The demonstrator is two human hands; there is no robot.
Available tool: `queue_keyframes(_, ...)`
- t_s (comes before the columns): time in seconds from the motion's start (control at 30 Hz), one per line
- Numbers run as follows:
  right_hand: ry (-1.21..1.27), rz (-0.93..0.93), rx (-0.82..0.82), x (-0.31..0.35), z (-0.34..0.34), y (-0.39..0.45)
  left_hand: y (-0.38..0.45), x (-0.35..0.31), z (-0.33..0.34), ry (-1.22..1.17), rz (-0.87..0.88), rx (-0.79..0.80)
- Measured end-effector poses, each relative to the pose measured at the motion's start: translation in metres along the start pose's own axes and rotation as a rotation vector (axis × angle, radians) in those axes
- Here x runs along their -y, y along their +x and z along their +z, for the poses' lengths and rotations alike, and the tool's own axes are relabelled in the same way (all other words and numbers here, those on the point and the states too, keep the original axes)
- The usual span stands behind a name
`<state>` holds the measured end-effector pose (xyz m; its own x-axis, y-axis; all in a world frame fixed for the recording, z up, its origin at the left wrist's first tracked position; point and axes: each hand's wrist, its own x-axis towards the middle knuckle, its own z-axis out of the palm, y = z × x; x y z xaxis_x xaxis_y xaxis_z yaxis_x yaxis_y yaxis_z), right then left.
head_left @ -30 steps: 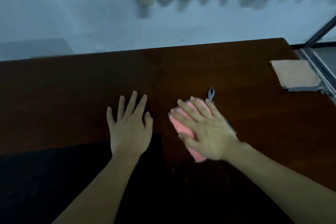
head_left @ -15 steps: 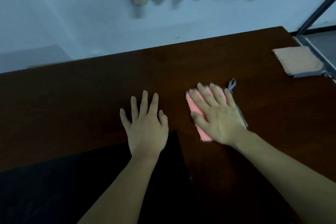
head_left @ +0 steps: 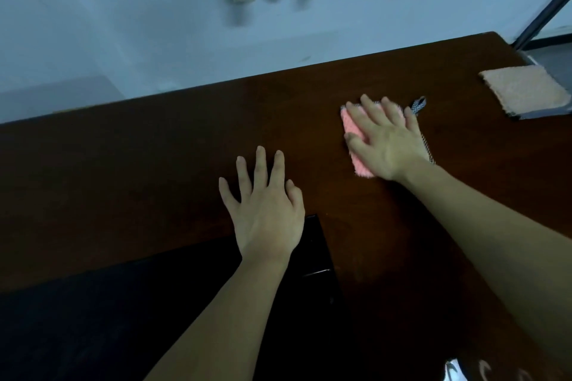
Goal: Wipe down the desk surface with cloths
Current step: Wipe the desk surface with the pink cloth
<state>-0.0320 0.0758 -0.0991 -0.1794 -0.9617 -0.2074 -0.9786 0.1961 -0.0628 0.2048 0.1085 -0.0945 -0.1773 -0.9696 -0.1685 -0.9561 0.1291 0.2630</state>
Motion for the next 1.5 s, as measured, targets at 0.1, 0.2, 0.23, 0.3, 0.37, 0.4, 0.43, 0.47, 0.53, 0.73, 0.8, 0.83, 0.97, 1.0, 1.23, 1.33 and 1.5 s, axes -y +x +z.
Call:
queue_keyframes(0.1, 0.009, -0.011, 0.005, 0.003, 0.003, -0.012, 0.001, 0.0, 0.001, 0.001, 0.002, 0.0)
queue_keyframes(0.2, 0.01, -0.102, 0.046, 0.001, 0.007, -0.057, 0.001, 0.0, 0.001, 0.01, 0.002, 0.0)
queue_keyframes(0.23, 0.006, -0.137, 0.058, 0.0, 0.009, -0.074, 0.001, 0.0, 0.001, 0.01, 0.0, 0.0)
queue_keyframes(0.3, -0.014, -0.192, 0.074, -0.005, 0.015, -0.106, 0.0, 0.0, 0.001, 0.008, -0.003, 0.002)
queue_keyframes(0.37, -0.013, -0.217, 0.086, -0.012, 0.019, -0.121, -0.001, 0.0, 0.002, 0.013, -0.003, -0.004)
queue_keyframes(0.4, -0.012, -0.227, 0.085, -0.015, 0.02, -0.122, -0.002, 0.0, 0.002, 0.017, -0.003, -0.009)
queue_keyframes(0.43, -0.018, -0.238, 0.08, -0.017, 0.018, -0.118, -0.002, 0.0, 0.001, 0.021, -0.003, -0.012)
queue_keyframes(0.47, -0.028, -0.252, 0.074, -0.019, 0.017, -0.111, -0.002, 0.0, 0.002, 0.023, -0.005, -0.011)
queue_keyframes(0.53, -0.048, -0.281, 0.07, -0.025, 0.011, -0.088, -0.002, 0.0, 0.002, 0.025, -0.013, -0.008)
queue_keyframes(0.73, -0.038, -0.209, 0.022, -0.042, -0.004, -0.008, -0.003, -0.003, 0.005, 0.051, -0.031, -0.027)
queue_keyframes(0.8, -0.032, -0.206, 0.028, -0.041, -0.006, -0.008, -0.004, -0.006, 0.005, 0.062, -0.03, -0.038)
queue_keyframes(0.83, -0.026, -0.221, 0.037, -0.042, -0.006, -0.015, -0.005, -0.006, 0.005, 0.058, -0.037, -0.042)
queue_keyframes(0.97, -0.006, -0.337, 0.074, -0.057, 0.002, -0.073, -0.003, -0.014, -0.003, 0.012, -0.089, -0.039)
queue_keyframes(1.0, -0.003, -0.363, 0.076, -0.063, 0.006, -0.089, -0.002, -0.019, -0.005, 0.007, -0.085, -0.037)
queue_keyframes(1.23, -0.036, -0.392, 0.124, -0.082, 0.007, -0.097, 0.013, -0.083, 0.005, -0.03, 0.021, 0.012)
queue_keyframes(1.33, -0.029, -0.362, 0.103, -0.089, -0.001, -0.054, 0.013, -0.089, 0.02, 0.014, 0.016, 0.041)
queue_keyframes(1.5, -0.017, -0.235, 0.034, -0.087, -0.009, 0.018, 0.013, -0.088, 0.023, 0.018, 0.013, 0.018)
